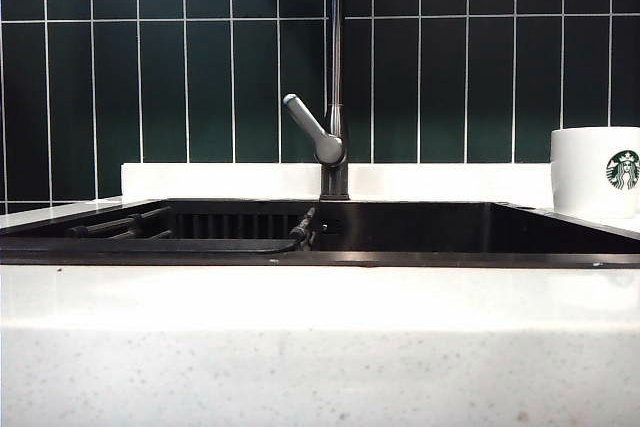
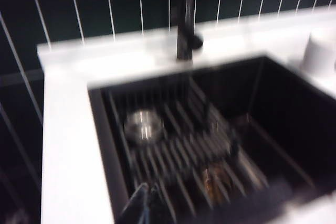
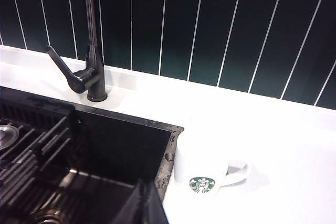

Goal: Pick up the mug next to the sink, go to the faucet to get some water, pour the water into the sink, and finally put the mug back to its place.

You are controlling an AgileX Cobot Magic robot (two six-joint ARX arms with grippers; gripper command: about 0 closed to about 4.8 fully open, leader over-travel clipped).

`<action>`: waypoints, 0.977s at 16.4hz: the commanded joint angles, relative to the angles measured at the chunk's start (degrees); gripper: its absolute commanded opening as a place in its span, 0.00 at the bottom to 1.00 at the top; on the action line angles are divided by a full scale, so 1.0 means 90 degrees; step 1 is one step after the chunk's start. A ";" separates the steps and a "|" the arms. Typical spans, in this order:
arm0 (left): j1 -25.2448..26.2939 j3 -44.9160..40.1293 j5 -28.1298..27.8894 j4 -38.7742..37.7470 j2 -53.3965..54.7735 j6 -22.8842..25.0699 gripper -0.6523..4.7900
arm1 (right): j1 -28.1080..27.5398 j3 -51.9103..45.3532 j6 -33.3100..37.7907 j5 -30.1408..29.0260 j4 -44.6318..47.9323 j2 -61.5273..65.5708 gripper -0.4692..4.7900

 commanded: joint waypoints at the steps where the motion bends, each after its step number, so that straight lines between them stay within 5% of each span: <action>1: -0.0002 -0.0556 -0.0151 0.1450 0.0010 -0.0019 0.11 | -0.0005 -0.0668 -0.0019 0.0044 0.0646 -0.0525 0.08; 6: 0.0000 -0.1586 -0.0311 0.2562 0.0010 -0.0022 0.11 | -0.0012 -0.1647 0.0029 0.0044 0.0726 -0.1229 0.08; 10: 0.0000 -0.2421 -0.0855 0.3356 0.0010 -0.0282 0.11 | -0.0010 -0.2319 0.0797 0.0452 0.0758 -0.1290 0.08; 16: 0.0000 -0.3704 -0.1197 0.4779 0.0010 -0.0279 0.11 | -0.0007 -0.3589 0.0607 0.0896 0.2421 -0.1292 0.08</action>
